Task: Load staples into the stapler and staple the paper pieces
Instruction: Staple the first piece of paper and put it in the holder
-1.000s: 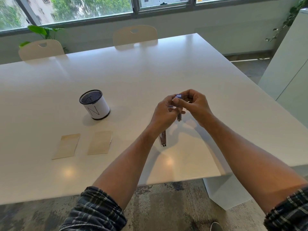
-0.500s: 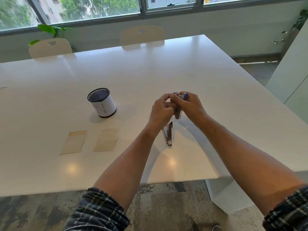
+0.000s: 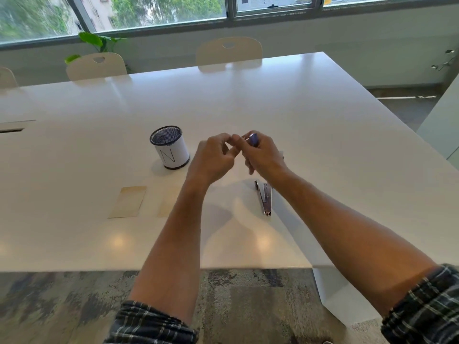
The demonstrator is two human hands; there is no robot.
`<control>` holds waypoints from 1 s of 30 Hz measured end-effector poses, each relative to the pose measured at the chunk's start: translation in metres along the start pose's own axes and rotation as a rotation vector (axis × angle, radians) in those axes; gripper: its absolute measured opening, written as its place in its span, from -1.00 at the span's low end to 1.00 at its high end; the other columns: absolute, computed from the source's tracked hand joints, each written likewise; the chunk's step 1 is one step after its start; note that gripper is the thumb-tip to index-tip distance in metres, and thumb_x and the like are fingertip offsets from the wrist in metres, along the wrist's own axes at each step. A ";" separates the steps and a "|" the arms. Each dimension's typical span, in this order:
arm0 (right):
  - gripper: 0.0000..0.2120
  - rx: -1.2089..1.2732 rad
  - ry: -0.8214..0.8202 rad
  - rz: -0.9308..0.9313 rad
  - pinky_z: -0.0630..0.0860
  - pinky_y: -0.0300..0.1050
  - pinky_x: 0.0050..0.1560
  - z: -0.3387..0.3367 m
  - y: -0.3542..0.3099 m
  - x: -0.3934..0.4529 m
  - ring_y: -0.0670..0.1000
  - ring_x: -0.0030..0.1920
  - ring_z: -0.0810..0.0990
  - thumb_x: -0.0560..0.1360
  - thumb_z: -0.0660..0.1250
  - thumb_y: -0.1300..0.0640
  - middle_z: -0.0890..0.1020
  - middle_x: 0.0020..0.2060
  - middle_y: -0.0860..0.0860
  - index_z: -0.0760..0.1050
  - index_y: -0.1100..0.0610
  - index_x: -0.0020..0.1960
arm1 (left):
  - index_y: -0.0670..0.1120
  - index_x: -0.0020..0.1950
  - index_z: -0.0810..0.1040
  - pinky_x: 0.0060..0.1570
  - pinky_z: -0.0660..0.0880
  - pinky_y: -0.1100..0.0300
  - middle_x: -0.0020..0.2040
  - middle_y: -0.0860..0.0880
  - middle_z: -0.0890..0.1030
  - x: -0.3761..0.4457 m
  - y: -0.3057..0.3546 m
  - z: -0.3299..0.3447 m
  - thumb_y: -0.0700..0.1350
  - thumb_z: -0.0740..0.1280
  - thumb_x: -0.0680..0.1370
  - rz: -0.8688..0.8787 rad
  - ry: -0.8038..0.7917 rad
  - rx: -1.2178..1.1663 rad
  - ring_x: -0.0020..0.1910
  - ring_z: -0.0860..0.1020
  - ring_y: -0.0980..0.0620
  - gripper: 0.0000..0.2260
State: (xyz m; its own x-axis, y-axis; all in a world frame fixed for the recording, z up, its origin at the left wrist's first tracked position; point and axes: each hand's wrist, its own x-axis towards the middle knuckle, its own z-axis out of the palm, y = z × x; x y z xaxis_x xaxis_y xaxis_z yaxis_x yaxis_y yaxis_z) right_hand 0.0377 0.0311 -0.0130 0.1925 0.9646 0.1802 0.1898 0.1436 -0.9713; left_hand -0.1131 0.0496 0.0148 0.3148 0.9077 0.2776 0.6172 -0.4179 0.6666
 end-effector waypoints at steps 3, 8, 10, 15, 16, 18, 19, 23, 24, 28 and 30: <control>-0.74 -0.095 -0.054 0.026 0.32 -0.15 -0.35 0.021 0.003 0.001 -0.02 -0.39 0.41 0.56 0.47 -0.08 0.44 -0.47 -0.10 0.53 0.05 -0.18 | 0.02 0.02 0.65 -0.17 0.54 0.11 -0.21 0.02 0.68 -0.002 -0.012 -0.026 -0.06 0.40 0.57 -0.035 -0.108 0.164 -0.15 0.64 -0.03 -0.94; -0.77 -0.255 -0.187 0.016 0.44 -0.27 -0.31 0.048 0.003 -0.005 -0.15 -0.32 0.55 0.46 0.57 0.00 0.61 -0.36 -0.16 0.68 0.11 0.02 | 0.02 0.09 0.67 0.02 0.44 0.20 0.07 0.00 0.68 -0.012 -0.042 -0.064 -0.18 0.47 0.51 -0.185 -0.204 0.307 0.04 0.62 0.02 -0.81; -0.74 -0.366 -0.226 -0.006 0.50 -0.17 -0.18 0.058 0.002 -0.008 -0.03 -0.18 0.63 0.45 0.57 -0.01 0.68 -0.22 -0.02 0.68 0.14 0.02 | 0.03 0.20 0.64 0.13 0.43 0.18 0.25 -0.03 0.63 -0.015 -0.055 -0.074 -0.16 0.52 0.47 -0.272 -0.270 0.370 0.20 0.57 0.00 -0.69; -0.73 -0.500 -0.325 -0.030 0.37 -0.19 -0.31 0.080 0.006 -0.014 -0.08 -0.30 0.52 0.47 0.55 -0.08 0.57 -0.30 -0.08 0.60 0.10 -0.09 | 0.07 0.30 0.55 0.32 0.45 0.01 0.42 -0.06 0.40 -0.022 -0.078 -0.078 -0.07 0.60 0.43 -0.453 -0.411 0.479 0.32 0.48 -0.11 -0.52; -0.69 -0.536 -0.352 -0.027 0.42 -0.14 -0.28 0.084 0.007 -0.014 -0.01 -0.26 0.53 0.47 0.54 -0.11 0.59 -0.25 -0.02 0.59 0.13 -0.07 | 0.06 0.31 0.55 0.33 0.45 -0.01 0.43 -0.07 0.37 -0.023 -0.081 -0.075 -0.08 0.60 0.43 -0.472 -0.423 0.482 0.32 0.47 -0.12 -0.51; -0.60 -0.623 -0.409 -0.011 0.51 -0.06 -0.13 0.090 0.009 -0.014 0.06 -0.13 0.59 0.47 0.52 -0.15 0.65 -0.11 0.06 0.62 0.16 0.06 | 0.05 0.30 0.53 0.32 0.45 -0.03 0.41 -0.08 0.35 -0.026 -0.084 -0.068 -0.07 0.61 0.42 -0.500 -0.431 0.486 0.31 0.46 -0.15 -0.51; -0.58 -0.669 -0.438 -0.008 0.54 -0.04 -0.07 0.093 0.010 -0.014 0.08 -0.08 0.61 0.47 0.51 -0.16 0.65 -0.07 0.07 0.63 0.17 0.11 | 0.05 0.29 0.51 0.32 0.45 -0.03 0.40 -0.10 0.35 -0.027 -0.085 -0.065 -0.07 0.61 0.42 -0.504 -0.430 0.492 0.31 0.45 -0.16 -0.50; -0.54 -0.791 -0.514 -0.028 0.58 0.01 0.02 0.100 0.014 -0.014 0.09 -0.02 0.59 0.48 0.50 -0.19 0.57 0.01 0.07 0.60 0.15 0.16 | 0.04 0.30 0.48 0.30 0.46 -0.08 0.38 -0.12 0.34 -0.028 -0.084 -0.057 -0.10 0.60 0.41 -0.462 -0.419 0.506 0.31 0.42 -0.18 -0.47; -0.53 -0.800 -0.517 -0.034 0.59 0.01 0.03 0.100 0.015 -0.014 0.09 -0.01 0.59 0.47 0.50 -0.19 0.57 0.03 0.07 0.60 0.14 0.18 | 0.04 0.30 0.48 0.29 0.48 -0.11 0.37 -0.11 0.35 -0.027 -0.084 -0.057 -0.11 0.60 0.40 -0.454 -0.422 0.501 0.30 0.43 -0.17 -0.47; -0.57 -0.792 -0.501 -0.062 0.55 -0.02 0.01 0.098 0.017 -0.013 0.08 0.01 0.57 0.50 0.50 -0.12 0.57 0.08 0.06 0.57 0.11 0.25 | 0.05 0.22 0.50 0.25 0.50 -0.09 0.25 -0.06 0.43 -0.025 -0.090 -0.055 -0.09 0.64 0.34 -0.437 -0.393 0.432 0.23 0.47 -0.13 -0.48; -0.60 -0.800 -0.500 -0.060 0.55 0.00 0.04 0.096 0.018 -0.011 0.09 0.04 0.57 0.51 0.49 -0.07 0.59 0.11 0.07 0.56 0.11 0.25 | 0.04 0.18 0.50 0.18 0.51 -0.03 0.15 -0.05 0.48 -0.025 -0.095 -0.053 -0.07 0.66 0.32 -0.443 -0.376 0.338 0.13 0.50 -0.10 -0.47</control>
State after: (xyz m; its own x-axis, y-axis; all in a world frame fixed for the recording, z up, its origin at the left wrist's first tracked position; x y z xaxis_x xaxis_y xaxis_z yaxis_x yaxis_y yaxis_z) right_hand -0.0531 0.0442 -0.0474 -0.2391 0.9701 -0.0413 0.8260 0.1809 -0.5339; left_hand -0.2176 0.0685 -0.0188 0.1719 0.9464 -0.2733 0.9184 -0.0536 0.3919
